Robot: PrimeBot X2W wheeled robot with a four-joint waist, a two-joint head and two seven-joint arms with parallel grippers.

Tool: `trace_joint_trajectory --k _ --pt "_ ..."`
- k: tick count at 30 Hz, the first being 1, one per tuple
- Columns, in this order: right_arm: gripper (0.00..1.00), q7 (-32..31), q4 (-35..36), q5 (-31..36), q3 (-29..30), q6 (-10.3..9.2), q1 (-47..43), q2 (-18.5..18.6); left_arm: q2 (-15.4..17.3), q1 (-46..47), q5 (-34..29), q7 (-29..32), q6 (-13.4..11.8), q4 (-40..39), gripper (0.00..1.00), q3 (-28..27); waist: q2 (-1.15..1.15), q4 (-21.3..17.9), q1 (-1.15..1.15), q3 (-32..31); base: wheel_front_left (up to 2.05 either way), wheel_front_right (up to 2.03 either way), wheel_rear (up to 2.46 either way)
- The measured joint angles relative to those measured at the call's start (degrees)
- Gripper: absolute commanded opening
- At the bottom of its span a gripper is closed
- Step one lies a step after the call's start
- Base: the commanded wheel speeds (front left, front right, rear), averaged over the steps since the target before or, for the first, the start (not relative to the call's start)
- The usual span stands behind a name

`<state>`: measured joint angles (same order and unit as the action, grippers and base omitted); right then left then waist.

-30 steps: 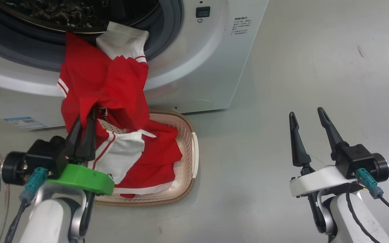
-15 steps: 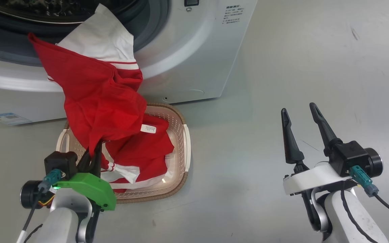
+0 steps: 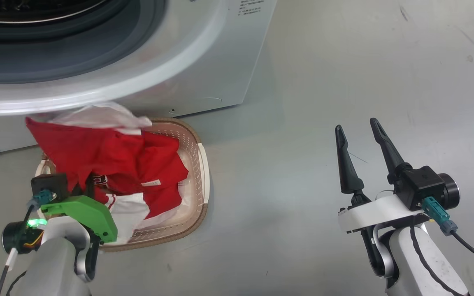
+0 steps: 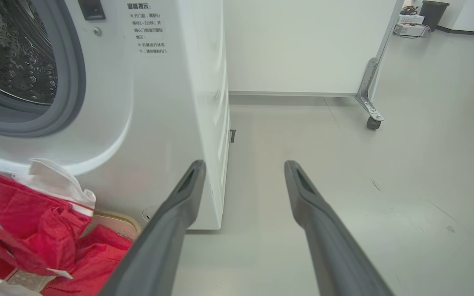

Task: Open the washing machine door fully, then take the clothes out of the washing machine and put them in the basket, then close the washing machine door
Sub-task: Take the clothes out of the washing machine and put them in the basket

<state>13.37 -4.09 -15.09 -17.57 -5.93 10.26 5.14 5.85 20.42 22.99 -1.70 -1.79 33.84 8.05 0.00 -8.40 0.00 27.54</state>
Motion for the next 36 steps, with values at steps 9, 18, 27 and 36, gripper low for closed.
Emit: trace_joint_trajectory --k 9,18,27,36 --pt "1.00 0.1 -0.1 -0.5 0.0 0.08 1.1 -0.6 0.0 6.4 0.5 -0.1 0.5 8.8 0.42 -0.2 0.00 -2.5 0.00 2.4 0.00 0.00 0.00" --pt "1.00 0.1 -0.9 -0.7 0.0 0.08 1.3 -0.8 -0.1 8.7 0.7 -1.0 0.1 15.0 1.00 -1.4 0.00 -2.7 0.00 2.6 0.00 0.00 0.00" --pt "1.00 0.6 -2.2 -1.3 0.6 0.22 1.6 -1.0 -0.1 9.0 0.7 -6.3 0.7 17.8 1.00 -1.4 0.00 -2.1 0.00 1.3 0.00 0.00 0.00" --pt "1.00 0.6 -3.2 -1.5 1.6 0.21 1.6 -1.0 -0.3 9.0 -0.3 -12.0 1.6 16.7 1.00 -0.5 0.00 -0.2 0.00 -1.2 0.00 0.00 0.00"
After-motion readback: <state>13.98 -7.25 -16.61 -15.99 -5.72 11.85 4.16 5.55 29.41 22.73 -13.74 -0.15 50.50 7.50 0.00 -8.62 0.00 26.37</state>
